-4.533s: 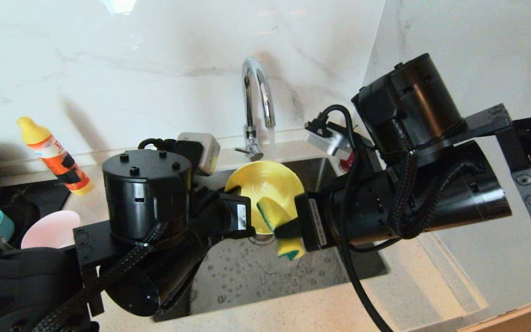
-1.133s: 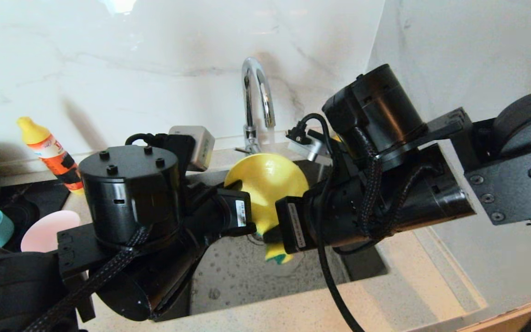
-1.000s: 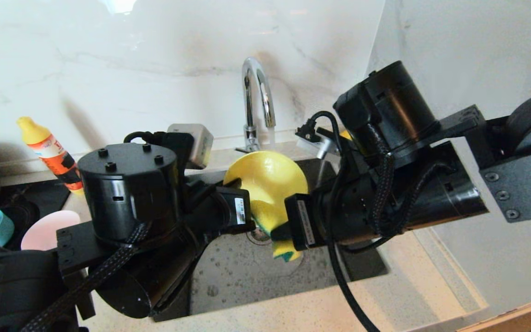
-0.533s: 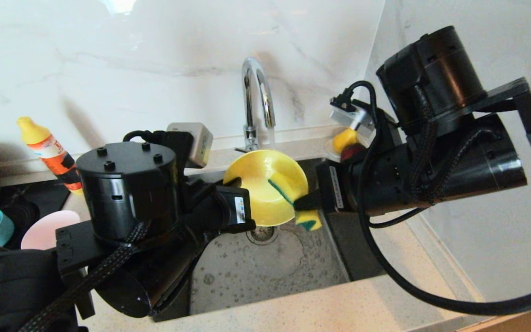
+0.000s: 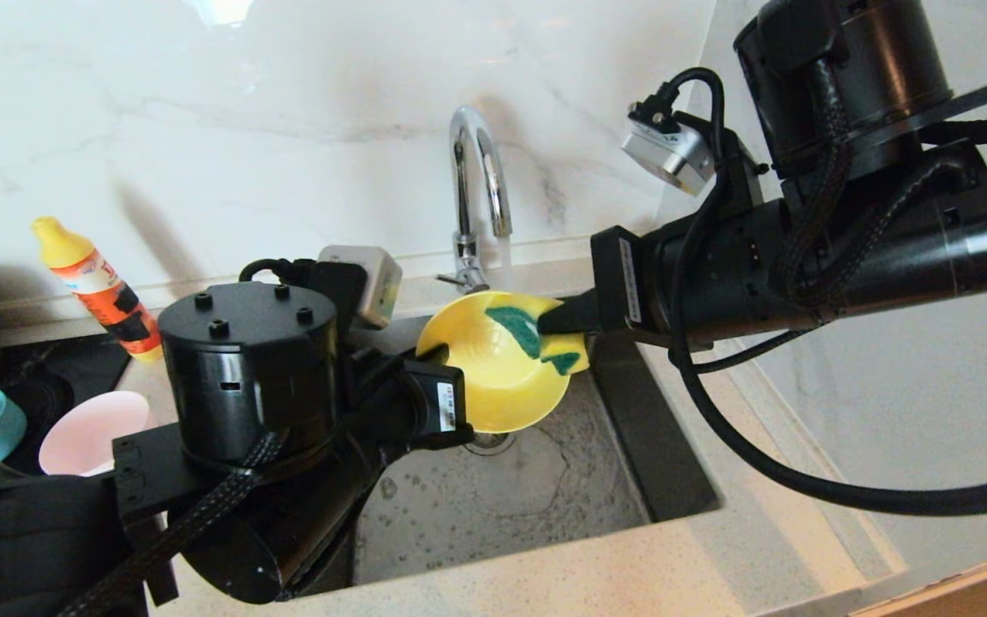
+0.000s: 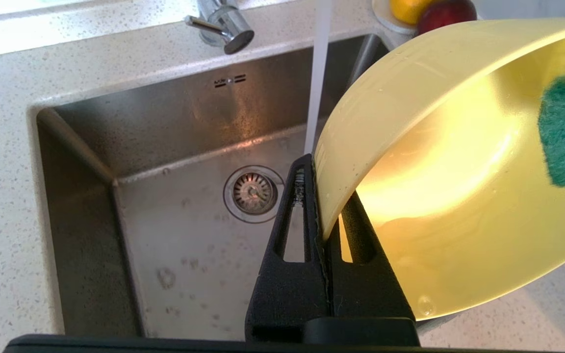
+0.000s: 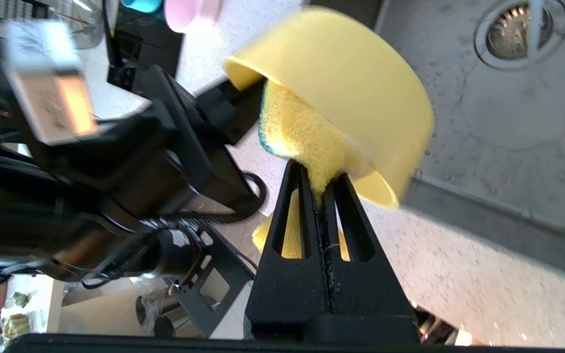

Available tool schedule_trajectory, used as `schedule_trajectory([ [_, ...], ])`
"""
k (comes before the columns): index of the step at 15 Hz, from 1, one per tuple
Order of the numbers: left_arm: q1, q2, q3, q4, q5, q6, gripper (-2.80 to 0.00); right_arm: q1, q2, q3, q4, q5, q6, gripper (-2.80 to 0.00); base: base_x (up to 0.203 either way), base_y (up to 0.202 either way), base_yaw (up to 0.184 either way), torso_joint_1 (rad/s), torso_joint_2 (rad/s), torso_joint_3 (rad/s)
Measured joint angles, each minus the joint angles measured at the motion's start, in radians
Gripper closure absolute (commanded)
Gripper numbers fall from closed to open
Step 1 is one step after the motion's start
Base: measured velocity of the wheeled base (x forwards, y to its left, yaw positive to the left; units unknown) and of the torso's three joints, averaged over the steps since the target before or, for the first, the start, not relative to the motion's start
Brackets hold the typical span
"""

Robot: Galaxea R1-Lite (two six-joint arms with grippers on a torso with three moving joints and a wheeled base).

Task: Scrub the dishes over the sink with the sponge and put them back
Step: Wipe the bowl

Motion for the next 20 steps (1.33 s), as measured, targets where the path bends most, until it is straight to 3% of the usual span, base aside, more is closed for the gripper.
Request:
schedule_trajectory([
  [9, 0.000, 0.003, -0.001, 0.001, -0.002, 0.001, 0.00, 0.073, 0.067, -0.028, -0.002, 0.001, 0.003, 0.00, 0.000, 0.000, 0.000, 0.000, 0.00, 0.000],
  [20, 0.008, 0.005, -0.028, 0.001, 0.001, -0.002, 0.00, 0.081, -0.007, 0.169, -0.004, 0.000, 0.007, 0.00, 0.000, 0.000, 0.000, 0.000, 0.00, 0.000],
])
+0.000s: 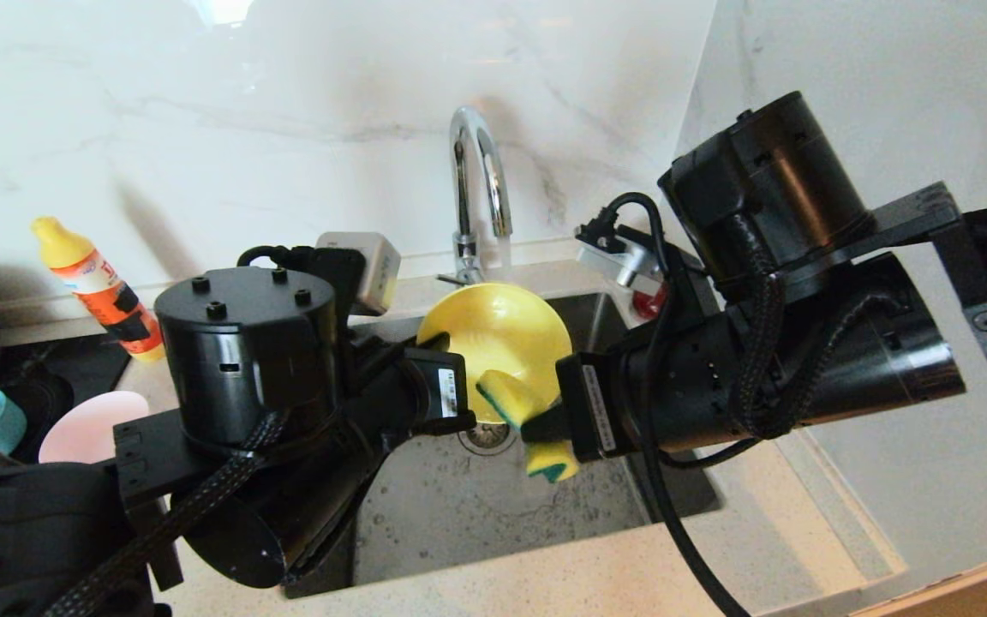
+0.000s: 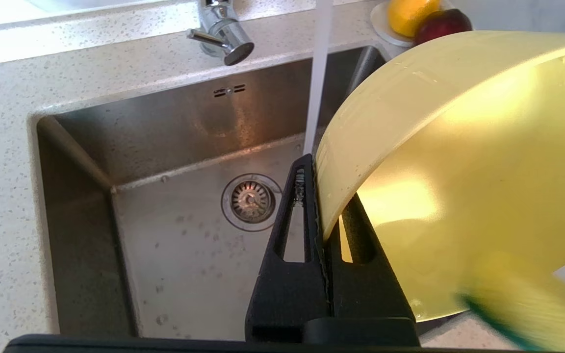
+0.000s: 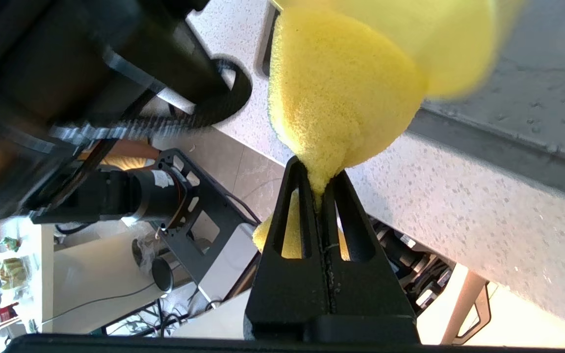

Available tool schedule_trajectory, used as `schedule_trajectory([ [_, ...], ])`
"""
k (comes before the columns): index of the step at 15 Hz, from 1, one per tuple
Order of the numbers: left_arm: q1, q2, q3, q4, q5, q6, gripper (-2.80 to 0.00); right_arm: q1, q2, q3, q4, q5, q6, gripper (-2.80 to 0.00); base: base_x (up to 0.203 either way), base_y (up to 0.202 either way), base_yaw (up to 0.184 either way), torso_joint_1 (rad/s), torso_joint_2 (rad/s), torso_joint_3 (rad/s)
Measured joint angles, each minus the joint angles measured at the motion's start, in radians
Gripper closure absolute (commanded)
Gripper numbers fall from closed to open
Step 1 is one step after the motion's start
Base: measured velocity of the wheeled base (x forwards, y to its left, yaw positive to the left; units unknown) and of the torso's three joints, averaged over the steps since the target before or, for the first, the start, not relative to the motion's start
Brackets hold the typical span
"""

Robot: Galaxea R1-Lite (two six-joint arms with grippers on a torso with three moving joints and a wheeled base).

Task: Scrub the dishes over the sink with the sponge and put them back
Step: Wipe the bowl

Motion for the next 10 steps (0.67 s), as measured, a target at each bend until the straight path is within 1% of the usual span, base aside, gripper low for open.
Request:
schedule_trajectory([
  [2, 0.005, 0.003, 0.000, -0.001, 0.000, -0.001, 0.00, -0.015, -0.026, 0.012, 0.001, -0.001, -0.002, 0.00, 0.000, 0.000, 0.000, 0.000, 0.00, 0.000],
  [6, 0.018, 0.008, -0.001, 0.000, 0.000, -0.002, 0.00, -0.070, -0.073, 0.006, 0.000, 0.000, -0.010, 0.00, 0.000, 0.000, 0.000, 0.000, 0.00, 0.000],
  [10, 0.055, 0.035, 0.006, 0.007, -0.001, -0.006, 0.00, -0.082, -0.125, -0.019, 0.003, 0.000, -0.011, 0.00, 0.000, 0.000, 0.000, 0.000, 0.00, 0.000],
])
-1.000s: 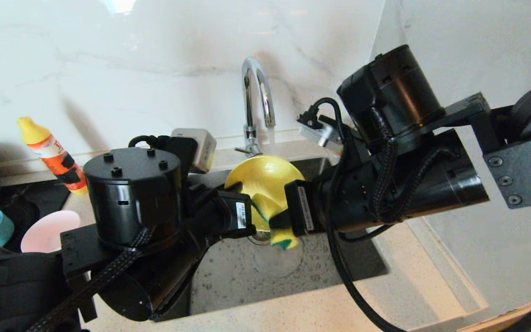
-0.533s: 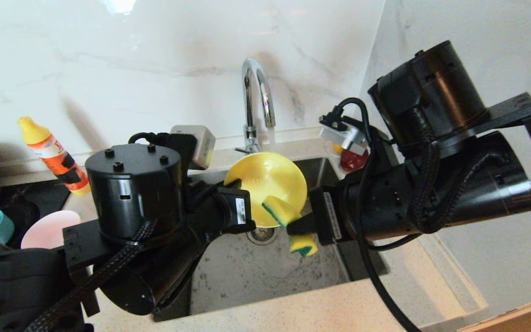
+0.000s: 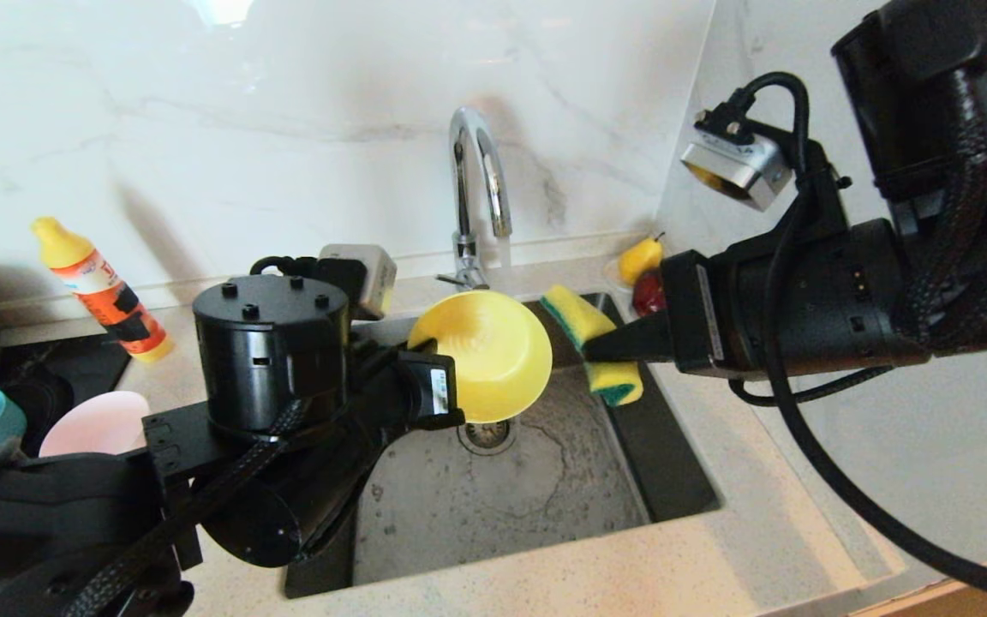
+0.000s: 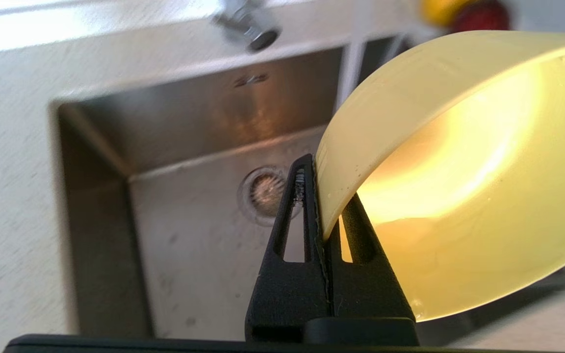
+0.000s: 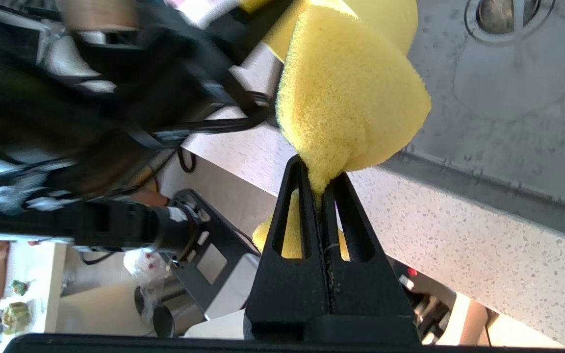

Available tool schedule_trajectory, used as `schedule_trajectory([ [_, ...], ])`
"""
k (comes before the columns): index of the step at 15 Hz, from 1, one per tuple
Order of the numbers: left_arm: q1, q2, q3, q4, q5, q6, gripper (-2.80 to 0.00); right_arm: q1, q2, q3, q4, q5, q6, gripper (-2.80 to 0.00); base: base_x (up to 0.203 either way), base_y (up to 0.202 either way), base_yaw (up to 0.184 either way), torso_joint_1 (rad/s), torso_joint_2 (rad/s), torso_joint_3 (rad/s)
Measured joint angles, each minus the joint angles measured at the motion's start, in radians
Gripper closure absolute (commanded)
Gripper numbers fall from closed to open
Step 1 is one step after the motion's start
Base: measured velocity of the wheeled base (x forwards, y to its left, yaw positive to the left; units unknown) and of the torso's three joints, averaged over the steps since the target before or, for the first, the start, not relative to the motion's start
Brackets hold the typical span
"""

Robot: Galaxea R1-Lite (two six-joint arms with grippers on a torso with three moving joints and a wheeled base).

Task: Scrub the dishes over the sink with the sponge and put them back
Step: Wipe the bowl, then rinse the bowl

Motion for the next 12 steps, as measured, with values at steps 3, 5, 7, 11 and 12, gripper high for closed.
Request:
schedule_trajectory([
  [3, 0.051, 0.033, 0.006, 0.061, -0.004, -0.024, 0.00, -0.010, -0.040, -0.001, 0.000, 0.001, 0.000, 0.00, 0.000, 0.000, 0.000, 0.000, 0.00, 0.000],
  [5, 0.083, 0.051, 0.002, 0.157, -0.044, -0.091, 0.00, -0.020, -0.058, 0.017, 0.001, 0.001, 0.000, 0.00, 0.000, 0.000, 0.000, 0.000, 0.00, 0.000],
  [7, 0.122, 0.062, -0.023, 0.298, -0.119, -0.168, 0.00, -0.025, -0.073, 0.039, 0.000, 0.001, 0.000, 0.00, 0.000, 0.000, 0.000, 0.000, 0.00, 0.000],
  [11, 0.210, 0.112, -0.197, 0.624, -0.292, -0.383, 0.00, -0.026, -0.096, 0.076, -0.006, 0.005, 0.002, 0.00, 0.000, 0.000, 0.000, 0.000, 0.00, 0.000],
  [12, 0.225, 0.135, -0.253, 0.694, -0.335, -0.440, 0.00, -0.026, -0.100, 0.086, -0.007, 0.005, 0.002, 0.00, 0.000, 0.000, 0.000, 0.000, 0.00, 0.000],
])
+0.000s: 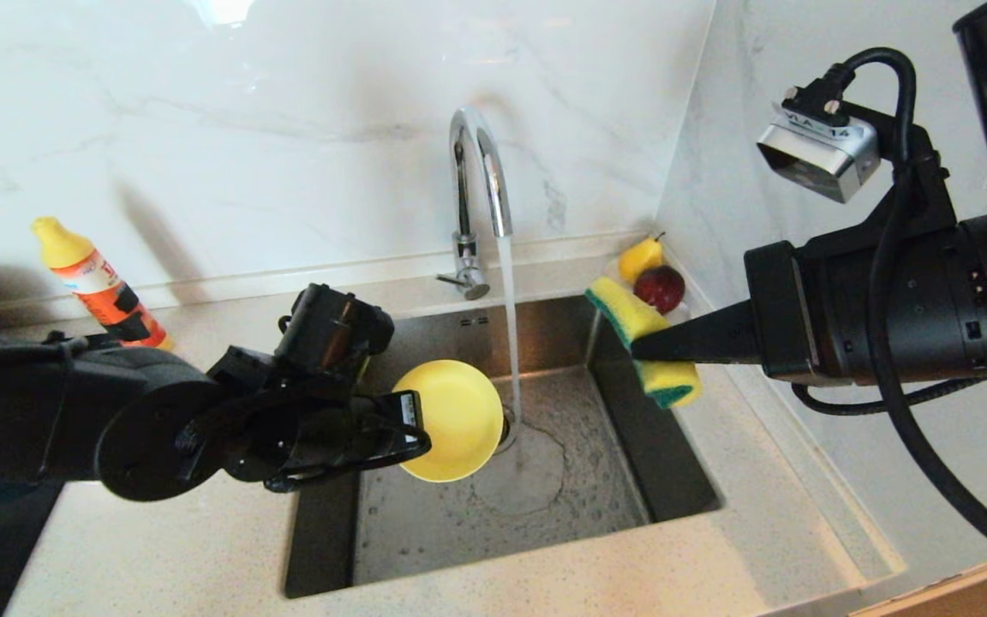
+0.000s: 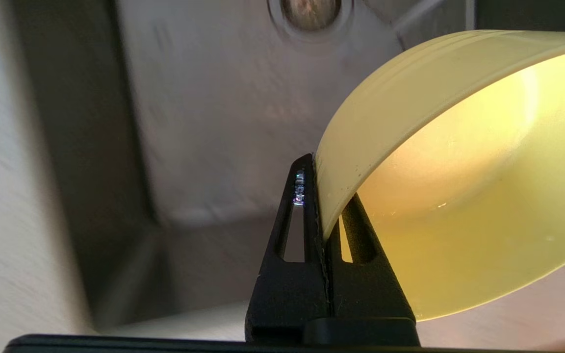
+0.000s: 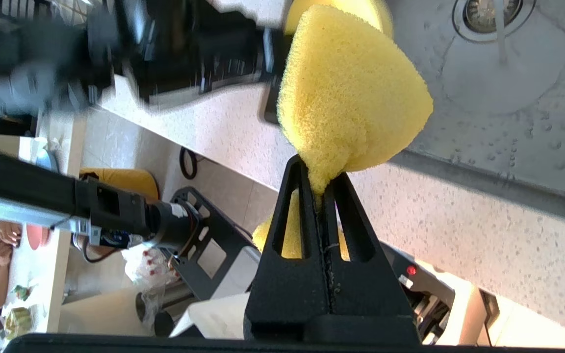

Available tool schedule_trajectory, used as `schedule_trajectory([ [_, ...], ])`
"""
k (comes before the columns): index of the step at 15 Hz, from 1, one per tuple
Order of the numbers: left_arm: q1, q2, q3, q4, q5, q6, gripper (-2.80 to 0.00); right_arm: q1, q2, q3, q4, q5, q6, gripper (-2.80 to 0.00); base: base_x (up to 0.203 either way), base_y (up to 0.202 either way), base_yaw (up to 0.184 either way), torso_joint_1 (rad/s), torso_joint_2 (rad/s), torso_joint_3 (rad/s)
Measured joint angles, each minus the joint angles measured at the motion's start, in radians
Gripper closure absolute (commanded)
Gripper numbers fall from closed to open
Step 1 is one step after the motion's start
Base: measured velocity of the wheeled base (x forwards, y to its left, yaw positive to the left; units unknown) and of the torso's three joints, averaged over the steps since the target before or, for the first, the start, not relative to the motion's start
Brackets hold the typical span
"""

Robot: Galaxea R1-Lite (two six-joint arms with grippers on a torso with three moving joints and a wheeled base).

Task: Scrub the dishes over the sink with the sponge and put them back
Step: Rinse the bowl

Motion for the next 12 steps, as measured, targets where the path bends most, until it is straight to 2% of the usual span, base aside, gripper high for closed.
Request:
schedule_trajectory([
  [2, 0.020, 0.057, -0.114, 0.106, -0.041, -0.091, 0.00, 0.000, -0.011, 0.026, -0.004, 0.004, -0.001, 0.00, 0.000, 0.000, 0.000, 0.000, 0.00, 0.000],
  [6, 0.035, 0.208, -0.360, 0.258, -0.054, -0.241, 0.00, 0.000, -0.027, 0.071, -0.007, 0.003, -0.002, 0.00, 0.000, 0.000, 0.000, 0.000, 0.00, 0.000],
  [9, 0.043, 0.302, -0.507, 0.311, -0.054, -0.279, 0.00, -0.010, -0.034, 0.084, -0.007, 0.003, -0.003, 0.00, 0.000, 0.000, 0.000, 0.000, 0.00, 0.000],
  [12, 0.043, 0.369, -0.582, 0.320, -0.054, -0.289, 0.00, -0.012, -0.036, 0.089, -0.007, 0.003, -0.003, 0.00, 0.000, 0.000, 0.000, 0.000, 0.00, 0.000],
])
